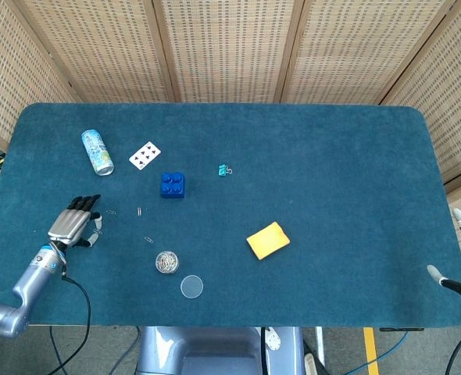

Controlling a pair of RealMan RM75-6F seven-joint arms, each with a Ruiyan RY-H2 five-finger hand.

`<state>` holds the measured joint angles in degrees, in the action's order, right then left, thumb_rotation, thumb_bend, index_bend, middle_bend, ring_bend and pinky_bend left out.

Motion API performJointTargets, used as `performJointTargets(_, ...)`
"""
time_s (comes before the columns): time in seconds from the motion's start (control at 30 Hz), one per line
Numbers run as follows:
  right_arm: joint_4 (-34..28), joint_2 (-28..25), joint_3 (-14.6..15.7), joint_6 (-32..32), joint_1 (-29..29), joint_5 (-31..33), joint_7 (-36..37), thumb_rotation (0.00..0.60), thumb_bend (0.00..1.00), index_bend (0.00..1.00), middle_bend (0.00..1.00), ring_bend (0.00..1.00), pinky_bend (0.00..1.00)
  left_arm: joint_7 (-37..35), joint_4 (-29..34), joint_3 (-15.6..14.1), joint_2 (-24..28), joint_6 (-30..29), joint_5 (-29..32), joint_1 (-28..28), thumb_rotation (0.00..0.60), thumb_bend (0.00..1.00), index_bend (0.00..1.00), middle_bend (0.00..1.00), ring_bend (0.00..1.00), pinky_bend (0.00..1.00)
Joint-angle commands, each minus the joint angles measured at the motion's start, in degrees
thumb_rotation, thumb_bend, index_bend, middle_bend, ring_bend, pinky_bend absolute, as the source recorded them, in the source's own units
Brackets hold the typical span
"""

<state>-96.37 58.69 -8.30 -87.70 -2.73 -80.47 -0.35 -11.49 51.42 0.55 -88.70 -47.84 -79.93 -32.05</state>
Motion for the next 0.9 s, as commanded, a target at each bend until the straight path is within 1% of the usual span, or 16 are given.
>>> performJointTargets(0.03,0.0,0.0,0.0,0.0,0.0,0.0,0.0,0.6,0.0,0.0,0.0,0.0,0.0,0.0,-0.2,0.0,-0.2,0.2,0.0,0.0,0.6,0.38,0.52,0.0,0.0,0.0)
performJointTargets(0.27,0.0,-0.1,0.0,0.3,-0.1,0.1,0.1,0.6,0.0,0.0,0.0,0.0,0.0,-0.1,-0.4,-0.1,-0.3,0.3,-0.1,0.0,0.6,0.38,0.53,0.0,0.0,0.0)
performJointTargets(0.53,0.0,-0.1,0.0,0.3,-0.1,0.1,0.3,0.6,0.0,0.0,0.0,0.0,0.0,0.1,-0.4,0.1,-0.2,0.7,0.1,0.1,0.6,0.39,0.58,0.0,0.0,0.0)
performJointTargets(0.9,-0.1,-0.1,0.0,0.3,-0.1,0.1,0.3,0.6,0.0,0.0,0.0,0.0,0.0,0.6,-0.2,0.2,0.0,1.1,0.4,0.1,0.6,0.39,0.6,0.0,0.0,0.0)
